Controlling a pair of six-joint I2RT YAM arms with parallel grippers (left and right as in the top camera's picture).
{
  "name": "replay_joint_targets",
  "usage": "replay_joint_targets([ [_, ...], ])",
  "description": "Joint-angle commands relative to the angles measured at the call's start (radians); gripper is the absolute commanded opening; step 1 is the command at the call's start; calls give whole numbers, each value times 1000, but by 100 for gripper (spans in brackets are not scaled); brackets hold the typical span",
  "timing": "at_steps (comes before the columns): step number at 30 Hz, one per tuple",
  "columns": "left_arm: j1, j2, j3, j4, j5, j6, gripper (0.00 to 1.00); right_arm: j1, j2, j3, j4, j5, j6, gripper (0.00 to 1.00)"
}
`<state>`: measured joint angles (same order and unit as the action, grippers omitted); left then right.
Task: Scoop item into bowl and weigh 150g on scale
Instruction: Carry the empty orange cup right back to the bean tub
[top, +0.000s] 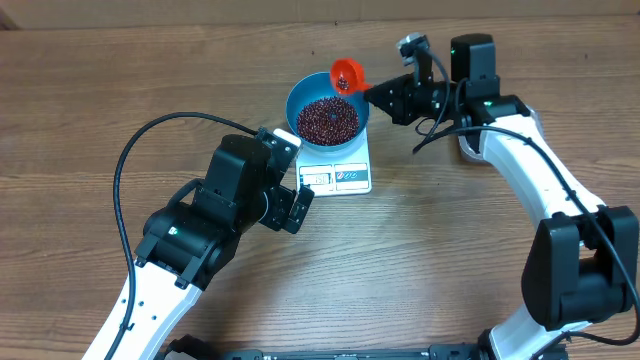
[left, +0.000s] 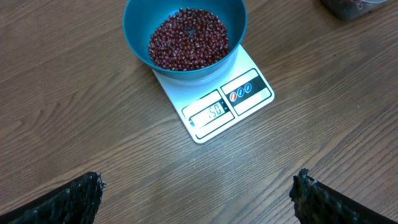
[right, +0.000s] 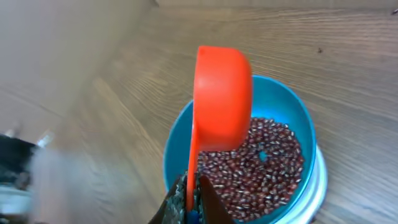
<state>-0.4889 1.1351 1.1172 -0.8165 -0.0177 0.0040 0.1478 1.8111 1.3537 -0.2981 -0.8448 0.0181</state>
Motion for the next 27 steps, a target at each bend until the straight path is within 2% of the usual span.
replay_joint_targets([
  [1, 6, -10, 13, 1, 15, 16, 100, -60, -34, 1, 5, -167, 91, 4],
  [13, 6, -10, 13, 1, 15, 16, 100, -304, -35, 1, -224, -234, 77, 4],
  [18, 6, -10, 13, 1, 15, 16, 100, -419, -36, 1, -356, -233, -31, 4],
  [27, 6, -10, 13, 1, 15, 16, 100, -609, -111, 1, -473, -204, -155, 4],
])
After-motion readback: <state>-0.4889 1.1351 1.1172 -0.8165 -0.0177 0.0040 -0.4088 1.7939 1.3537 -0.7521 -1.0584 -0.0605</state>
